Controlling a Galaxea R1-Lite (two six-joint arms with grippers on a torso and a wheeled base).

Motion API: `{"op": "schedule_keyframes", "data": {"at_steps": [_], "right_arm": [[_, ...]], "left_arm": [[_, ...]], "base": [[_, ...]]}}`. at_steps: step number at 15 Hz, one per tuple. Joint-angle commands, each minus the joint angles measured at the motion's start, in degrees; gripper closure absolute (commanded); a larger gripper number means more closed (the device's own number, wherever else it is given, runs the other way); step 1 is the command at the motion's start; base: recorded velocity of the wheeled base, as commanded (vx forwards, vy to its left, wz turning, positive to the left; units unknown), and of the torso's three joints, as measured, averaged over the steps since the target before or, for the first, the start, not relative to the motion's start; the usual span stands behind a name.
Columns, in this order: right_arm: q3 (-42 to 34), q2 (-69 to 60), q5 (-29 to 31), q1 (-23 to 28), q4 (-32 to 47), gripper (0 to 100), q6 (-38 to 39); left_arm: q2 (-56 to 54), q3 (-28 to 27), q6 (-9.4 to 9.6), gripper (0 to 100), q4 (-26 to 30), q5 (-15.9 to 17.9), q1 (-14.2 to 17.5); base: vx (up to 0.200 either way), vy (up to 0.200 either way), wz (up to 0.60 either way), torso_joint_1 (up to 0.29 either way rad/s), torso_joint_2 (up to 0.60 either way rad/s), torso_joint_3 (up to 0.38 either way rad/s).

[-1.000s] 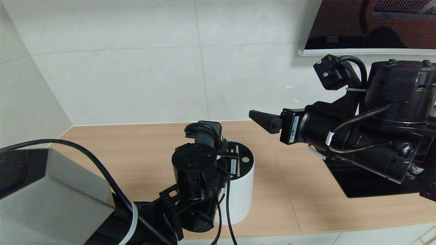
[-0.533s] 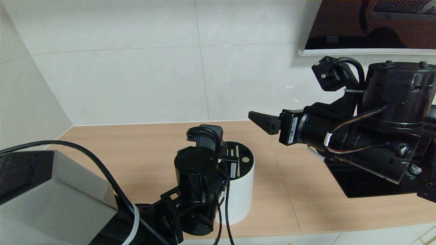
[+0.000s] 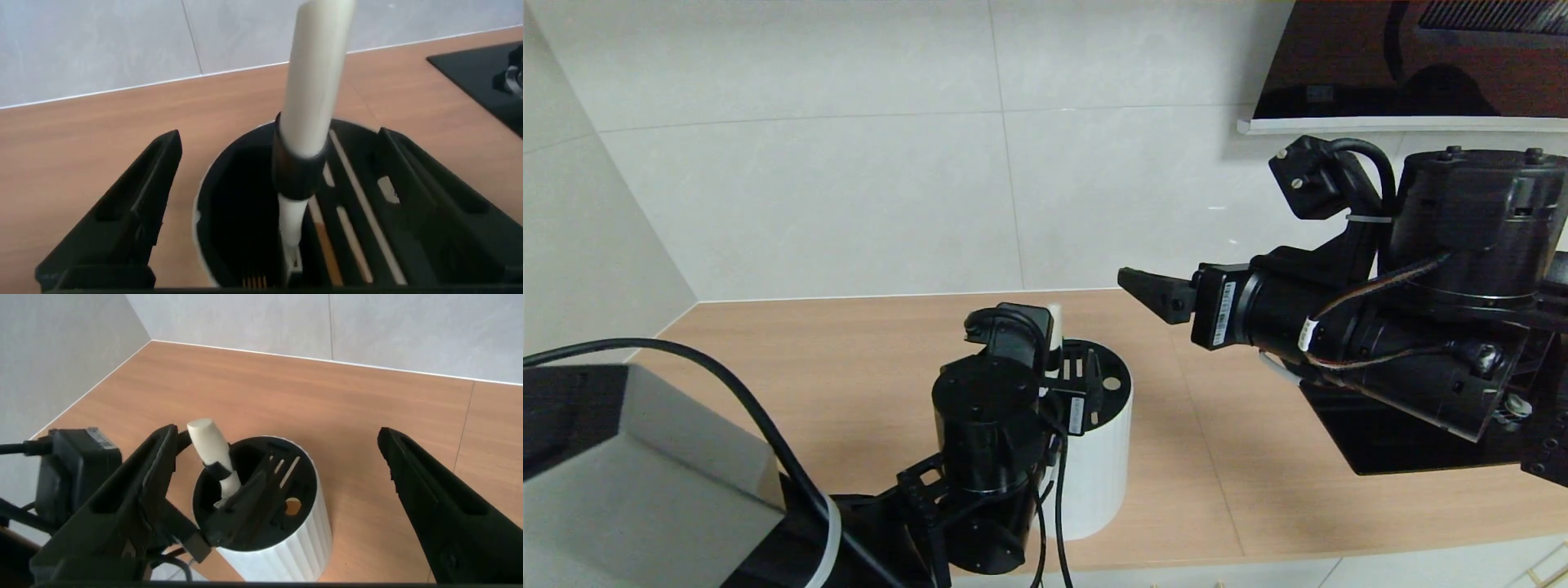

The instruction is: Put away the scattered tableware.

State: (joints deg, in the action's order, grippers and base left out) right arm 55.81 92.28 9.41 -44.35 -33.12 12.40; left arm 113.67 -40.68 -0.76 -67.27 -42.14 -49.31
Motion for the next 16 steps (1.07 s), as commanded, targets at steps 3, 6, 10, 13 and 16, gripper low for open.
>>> {"op": "schedule_keyframes", "data": {"at_steps": [3, 6, 10, 13, 16], "right_arm": [[-0.1, 0.1, 0.1, 0.3, 0.0, 0, 0.0], [0.0, -0.3, 0.1, 1.6, 0.0, 0, 0.0], [-0.4, -3.3, 0.2, 2.5, 1.9, 0, 0.0], [-2.1, -6.4, 0.0, 3.0, 2.1, 0, 0.0], [-5.6, -11.8, 0.9, 7.3, 1.9, 0, -0.1]], "left_arm": [[-7.3, 3.0, -0.3, 0, 2.6, 2.4, 0.5], [-13.9, 3.0, -0.47, 0, 2.8, 3.9, 0.2], [-25.5, 1.7, -0.56, 0, 1.6, 5.1, 0.2], [-31.0, 3.6, -0.56, 0, 1.7, 5.1, 1.9], [-47.5, 12.5, -0.21, 0, 8.5, 10.9, 9.8]], "base": [[0.0, 0.0, 0.0, 0.0, 0.0, 0.0], [0.0, 0.0, 0.0, 0.0, 0.0, 0.0], [0.0, 0.0, 0.0, 0.0, 0.0, 0.0], [0.0, 0.0, 0.0, 0.0, 0.0, 0.0], [0.0, 0.0, 0.0, 0.0, 0.0, 0.0]]}}
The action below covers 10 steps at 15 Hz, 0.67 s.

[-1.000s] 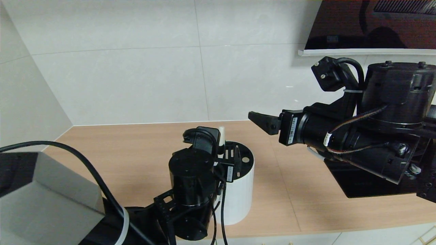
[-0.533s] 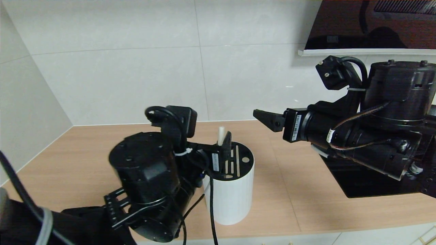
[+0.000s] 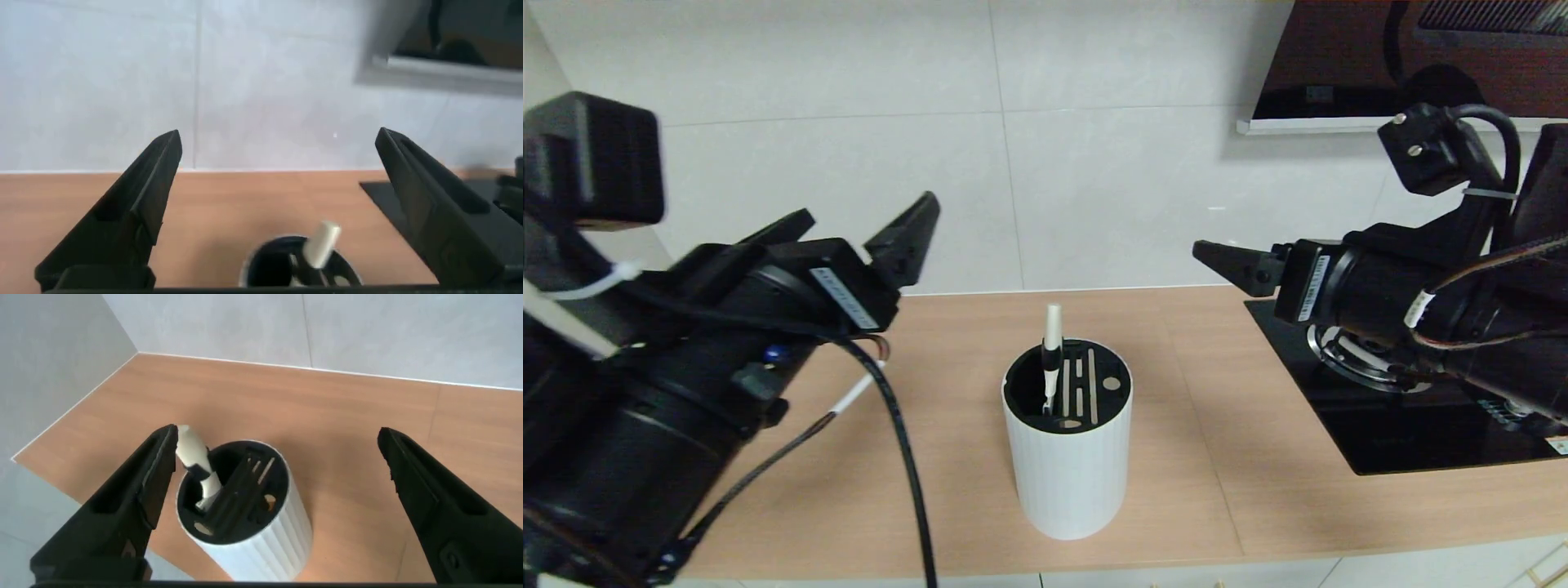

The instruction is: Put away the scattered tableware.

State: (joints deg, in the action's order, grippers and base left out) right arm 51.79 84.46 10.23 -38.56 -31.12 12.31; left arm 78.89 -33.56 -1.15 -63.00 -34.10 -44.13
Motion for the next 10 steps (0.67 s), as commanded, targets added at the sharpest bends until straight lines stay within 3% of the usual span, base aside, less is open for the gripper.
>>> {"op": "schedule_keyframes", "data": {"at_steps": [1, 2, 3, 4, 5, 7, 8, 9, 10], "right_arm": [[-3.5, -6.8, 0.1, 2.2, -0.1, 0, 0.0], [-5.9, -10.0, 0.1, 2.3, 0.0, 0, -0.2], [-9.0, -13.7, 0.1, 2.3, 0.0, 0, -1.0], [-10.9, -16.0, 0.1, 2.5, 0.0, 0, -1.5], [-15.1, -21.1, 0.0, 4.4, 0.0, 0, -2.3], [-20.2, -29.1, -0.6, 8.9, 0.1, 0, -2.6], [-22.3, -33.3, -0.6, 11.7, 0.9, 0, -3.0], [-22.9, -35.1, -0.6, 13.0, 1.8, 0, -3.2], [-24.0, -42.5, -0.6, 17.3, 7.7, 0, -3.5]], "left_arm": [[-17.4, 6.0, 0.18, 0, 8.4, 4.8, 7.5], [-22.3, 6.1, 0.27, 0, 13.9, 7.6, 11.1], [-28.1, 6.3, 0.27, 0, 20.8, 12.9, 13.5], [-31.7, 6.5, 0.27, 0, 25.2, 16.9, 14.7], [-40.3, 7.5, 0.27, 0, 35.2, 26.6, 19.0], [-53.4, 6.7, 0.18, 0, 50.2, 35.9, 24.4], [-58.1, 4.3, 0.18, 0, 58.3, 37.4, 28.3], [-60.0, 3.4, 0.18, 0, 61.7, 37.6, 29.6], [-64.8, -0.3, 0.09, 0, 71.0, 37.7, 31.7]], "base": [[0.0, 0.0, 0.0, 0.0, 0.0, 0.0], [0.0, 0.0, 0.0, 0.0, 0.0, 0.0], [0.0, 0.0, 0.0, 0.0, 0.0, 0.0], [0.0, 0.0, 0.0, 0.0, 0.0, 0.0], [0.0, 0.0, 0.0, 0.0, 0.0, 0.0], [0.0, 0.0, 0.0, 0.0, 0.0, 0.0], [0.0, 0.0, 0.0, 0.0, 0.0, 0.0], [0.0, 0.0, 0.0, 0.0, 0.0, 0.0], [0.0, 0.0, 0.0, 0.0, 0.0, 0.0]]}}
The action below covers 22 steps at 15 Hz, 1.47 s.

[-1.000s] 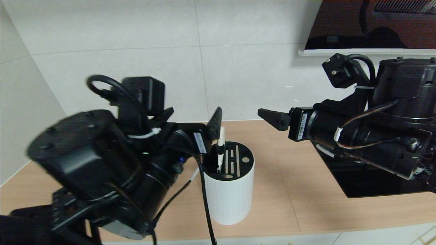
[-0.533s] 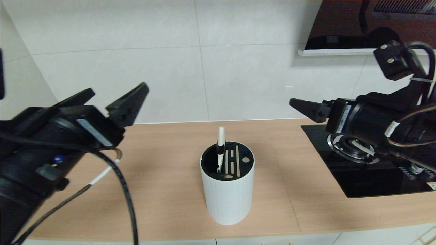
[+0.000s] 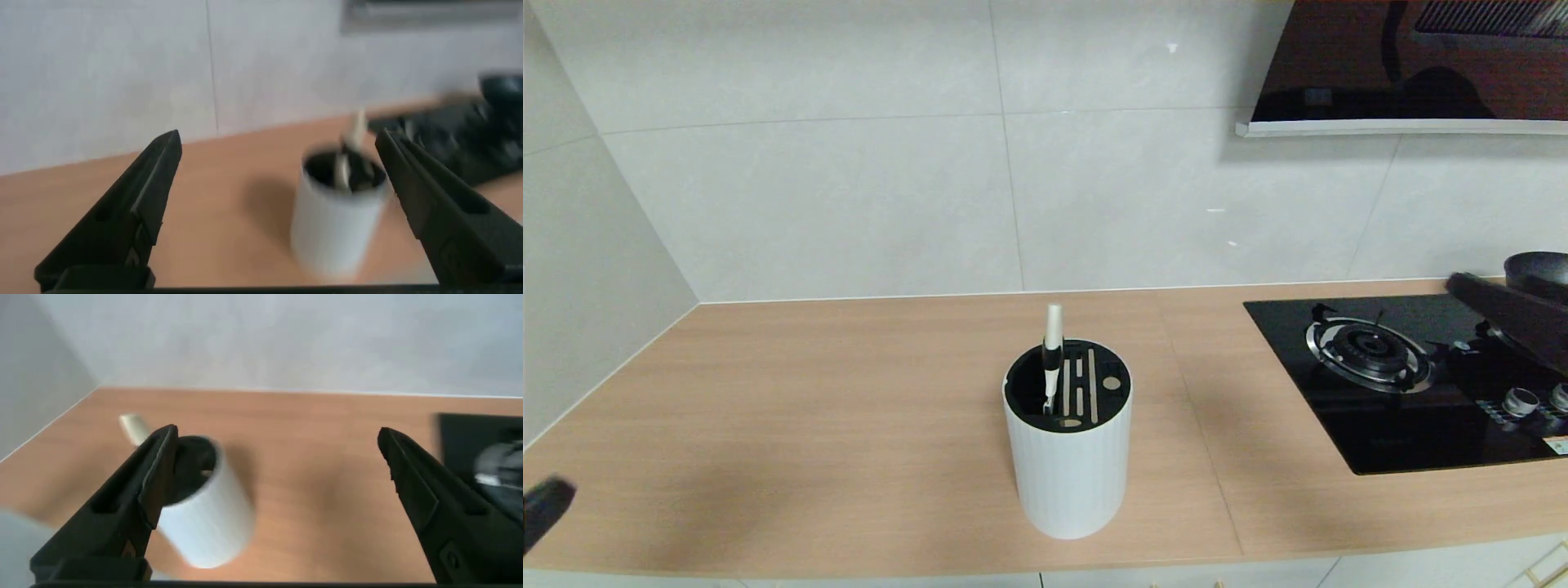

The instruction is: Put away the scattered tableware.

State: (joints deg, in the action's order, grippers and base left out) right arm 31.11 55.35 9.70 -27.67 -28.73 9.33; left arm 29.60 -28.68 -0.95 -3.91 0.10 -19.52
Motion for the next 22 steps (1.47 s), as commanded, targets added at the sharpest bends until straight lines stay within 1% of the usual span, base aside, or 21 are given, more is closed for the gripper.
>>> {"op": "schedule_keyframes", "data": {"at_steps": [1, 2, 3, 4, 5, 6, 7, 8, 9, 10, 11, 12, 14, 15, 16, 17, 18, 19, 20, 21, 22], "right_arm": [[-3.3, -15.0, -0.1, 7.0, 6.9, 0, -0.5], [-3.1, -25.0, 0.1, 9.8, 16.9, 0, -2.8], [-3.0, -29.9, 0.3, 12.4, 21.3, 0, -5.8], [-3.1, -35.3, 0.1, 16.2, 24.8, 0, -8.6], [-3.3, -38.6, -0.1, 18.9, 26.5, 0, -9.5], [-3.4, -42.6, -0.2, 21.3, 29.4, 0, -9.8], [-3.3, -45.4, -0.2, 22.1, 32.2, 0, -10.0], [-3.4, -49.3, -0.1, 22.7, 35.9, 0, -10.0], [-3.7, -50.7, 0.2, 24.2, 37.9, 0, -9.9], [-4.3, -52.4, -0.2, 26.9, 38.1, 0, -9.9], [-6.6, -55.3, -0.6, 27.5, 39.3, 0, -10.1], [-9.5, -55.3, 0.5, 27.5, 39.3, 0, -10.0], [-14.9, -55.3, 1.7, 27.5, 38.5, 0, -9.4], [-20.2, -55.3, 1.4, 27.5, 34.9, 0, -9.2], [-22.9, -55.3, 0.9, 27.5, 31.5, 0, -9.0], [-30.1, -55.3, -3.4, 27.5, 20.7, 0, -9.2], [-31.1, -55.3, -5.9, 27.5, 18.0, 0, -9.2], [-31.1, -55.3, -7.9, 27.5, 18.8, 0, -9.0], [-31.1, -55.3, -8.6, 27.5, 20.5, 0, -9.2], [-31.1, -55.3, -8.7, 27.5, 25.9, 0, -9.4], [-31.0, -55.3, -8.6, 27.5, 29.1, 0, -9.3]], "left_arm": [[-16.2, -5.6, -0.19, 0, 13.2, 3.5, 7.7], [-19.3, -6.4, -0.37, 0, 17.7, 3.5, 10.8], [-20.8, -6.2, -0.37, 0, 19.0, 3.5, 12.1], [-22.7, -5.7, -0.54, 0, 20.7, 3.4, 13.4], [-24.1, -5.2, -0.63, 0, 22.2, 3.4, 14.4], [-25.3, -4.7, -0.81, 0, 23.2, 3.3, 17.2], [-27.5, -3.9, -0.81, 0, 23.4, 3.4, 18.4], [-29.6, -2.1, -0.54, 0, 24.1, 3.1, 19.4], [-29.6, -1.1, -0.72, 0, 24.0, 1.5, 19.4], [-29.6, -0.7, -0.98, 0, 24.0, -1.0, 19.5], [-29.6, 0.8, -0.98, 0, 24.0, -3.4, 19.5], [-29.6, 3.2, -0.81, 0, 23.5, -3.6, 19.5], [-29.6, 9.3, -1.16, 0, 18.7, -3.8, 19.5], [-29.6, 15.2, -1.16, 0, 10.8, -3.9, 19.5], [-29.6, 18.6, -0.89, 0, 6.5, -3.8, 19.5], [-29.6, 27.5, -0.54, 0, -4.4, -3.3, 19.5], [-29.6, 28.7, -0.37, 0, -5.8, -2.6, 19.5], [-29.6, 28.7, -1.07, 0, -3.4, -0.3, 19.5], [-29.6, 28.7, -0.98, 0, -1.6, 1.5, 19.5], [-29.6, 28.7, -0.72, 0, 1.2, 2.5, 19.5], [-29.6, 28.7, -0.72, 0, 0.5, 3.6, 19.4]], "base": [[0.0, 0.0, 0.0, 0.0, 0.0, 0.0], [0.0, 0.0, 0.0, 0.0, 0.0, 0.0], [0.0, 0.0, 0.0, 0.0, 0.0, 0.0], [0.0, 0.0, 0.0, 0.0, 0.0, 0.0], [0.0, 0.0, 0.0, 0.0, 0.0, 0.0], [0.0, 0.0, 0.0, 0.0, 0.0, 0.0], [0.0, 0.0, 0.0, 0.0, 0.0, 0.0], [0.0, 0.0, 0.0, 0.0, 0.0, 0.0], [0.0, 0.0, 0.0, 0.0, 0.0, 0.0], [0.0, 0.0, 0.0, 0.0, 0.0, 0.0], [0.0, 0.0, 0.0, 0.0, 0.0, 0.0], [0.0, 0.0, 0.0, 0.0, 0.0, 0.0], [0.0, 0.0, 0.0, 0.0, 0.0, 0.0], [0.0, 0.0, 0.0, 0.0, 0.0, 0.0], [0.0, 0.0, 0.0, 0.0, 0.0, 0.0], [0.0, 0.0, 0.0, 0.0, 0.0, 0.0], [0.0, 0.0, 0.0, 0.0, 0.0, 0.0], [0.0, 0.0, 0.0, 0.0, 0.0, 0.0], [0.0, 0.0, 0.0, 0.0, 0.0, 0.0], [0.0, 0.0, 0.0, 0.0, 0.0, 0.0], [0.0, 0.0, 0.0, 0.0, 0.0, 0.0]]}}
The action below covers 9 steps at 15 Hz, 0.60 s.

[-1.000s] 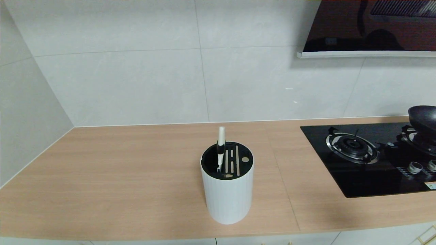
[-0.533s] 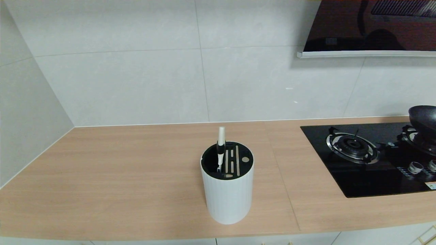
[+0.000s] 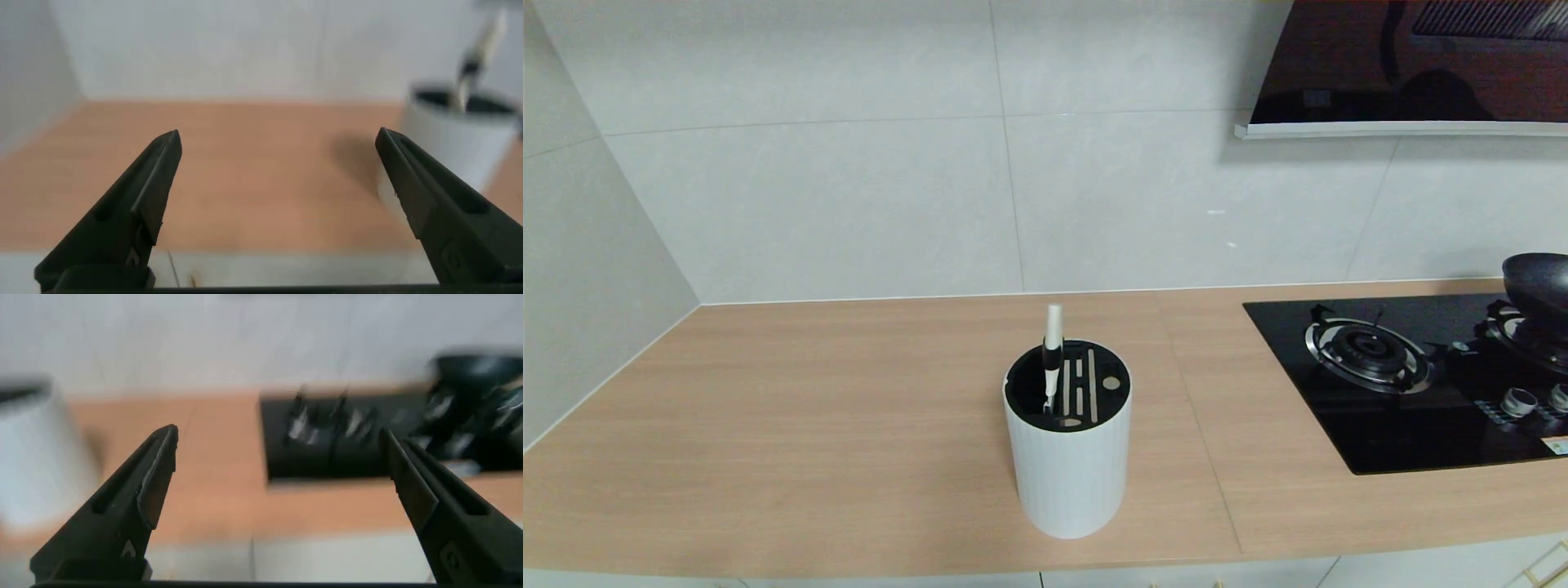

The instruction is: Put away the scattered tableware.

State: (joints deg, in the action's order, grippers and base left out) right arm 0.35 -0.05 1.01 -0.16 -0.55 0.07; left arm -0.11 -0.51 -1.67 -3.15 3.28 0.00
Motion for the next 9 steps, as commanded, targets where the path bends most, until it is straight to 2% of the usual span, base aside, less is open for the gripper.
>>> {"op": "schedule_keyframes", "data": {"at_steps": [1, 2, 3, 4, 5, 6, 9], "right_arm": [[-0.3, 0.0, 0.0, 0.0, 0.8, 0, 0.0], [-0.3, 0.0, 0.0, 0.0, 0.8, 0, -0.1], [-0.3, 0.0, 0.0, 0.0, 0.7, 0, 0.0], [-0.3, 0.0, 0.0, 0.0, 0.7, 0, 0.1], [-0.3, 0.0, 0.0, 0.0, 0.7, 0, 0.1], [-0.3, 0.0, 0.0, 0.0, 0.7, 0, 0.0], [-0.3, 0.0, -0.9, 0.0, 0.7, 0, -0.2]], "left_arm": [[0.1, 0.5, 0.79, 0, -0.3, 1.0, 0.0], [0.1, 0.5, 4.31, 0, 0.1, 0.1, 0.0], [0.1, 0.5, 8.35, 0, 2.9, -2.2, 0.0], [0.1, 0.4, 7.03, 0, 3.8, -2.3, 0.0], [0.1, 0.5, 3.52, 0, 3.2, -2.1, -0.1], [0.1, 0.5, 2.55, 0, 3.1, -2.2, 0.0], [0.1, 0.5, 2.11, 0, 3.1, -2.3, 0.0]], "base": [[0.0, 0.0, 0.0, 0.0, 0.0, 0.0], [0.0, 0.0, 0.0, 0.0, 0.0, 0.0], [0.0, 0.0, 0.0, 0.0, 0.0, 0.0], [0.0, 0.0, 0.0, 0.0, 0.0, 0.0], [0.0, 0.0, 0.0, 0.0, 0.0, 0.0], [0.0, 0.0, 0.0, 0.0, 0.0, 0.0], [0.0, 0.0, 0.0, 0.0, 0.0, 0.0]]}}
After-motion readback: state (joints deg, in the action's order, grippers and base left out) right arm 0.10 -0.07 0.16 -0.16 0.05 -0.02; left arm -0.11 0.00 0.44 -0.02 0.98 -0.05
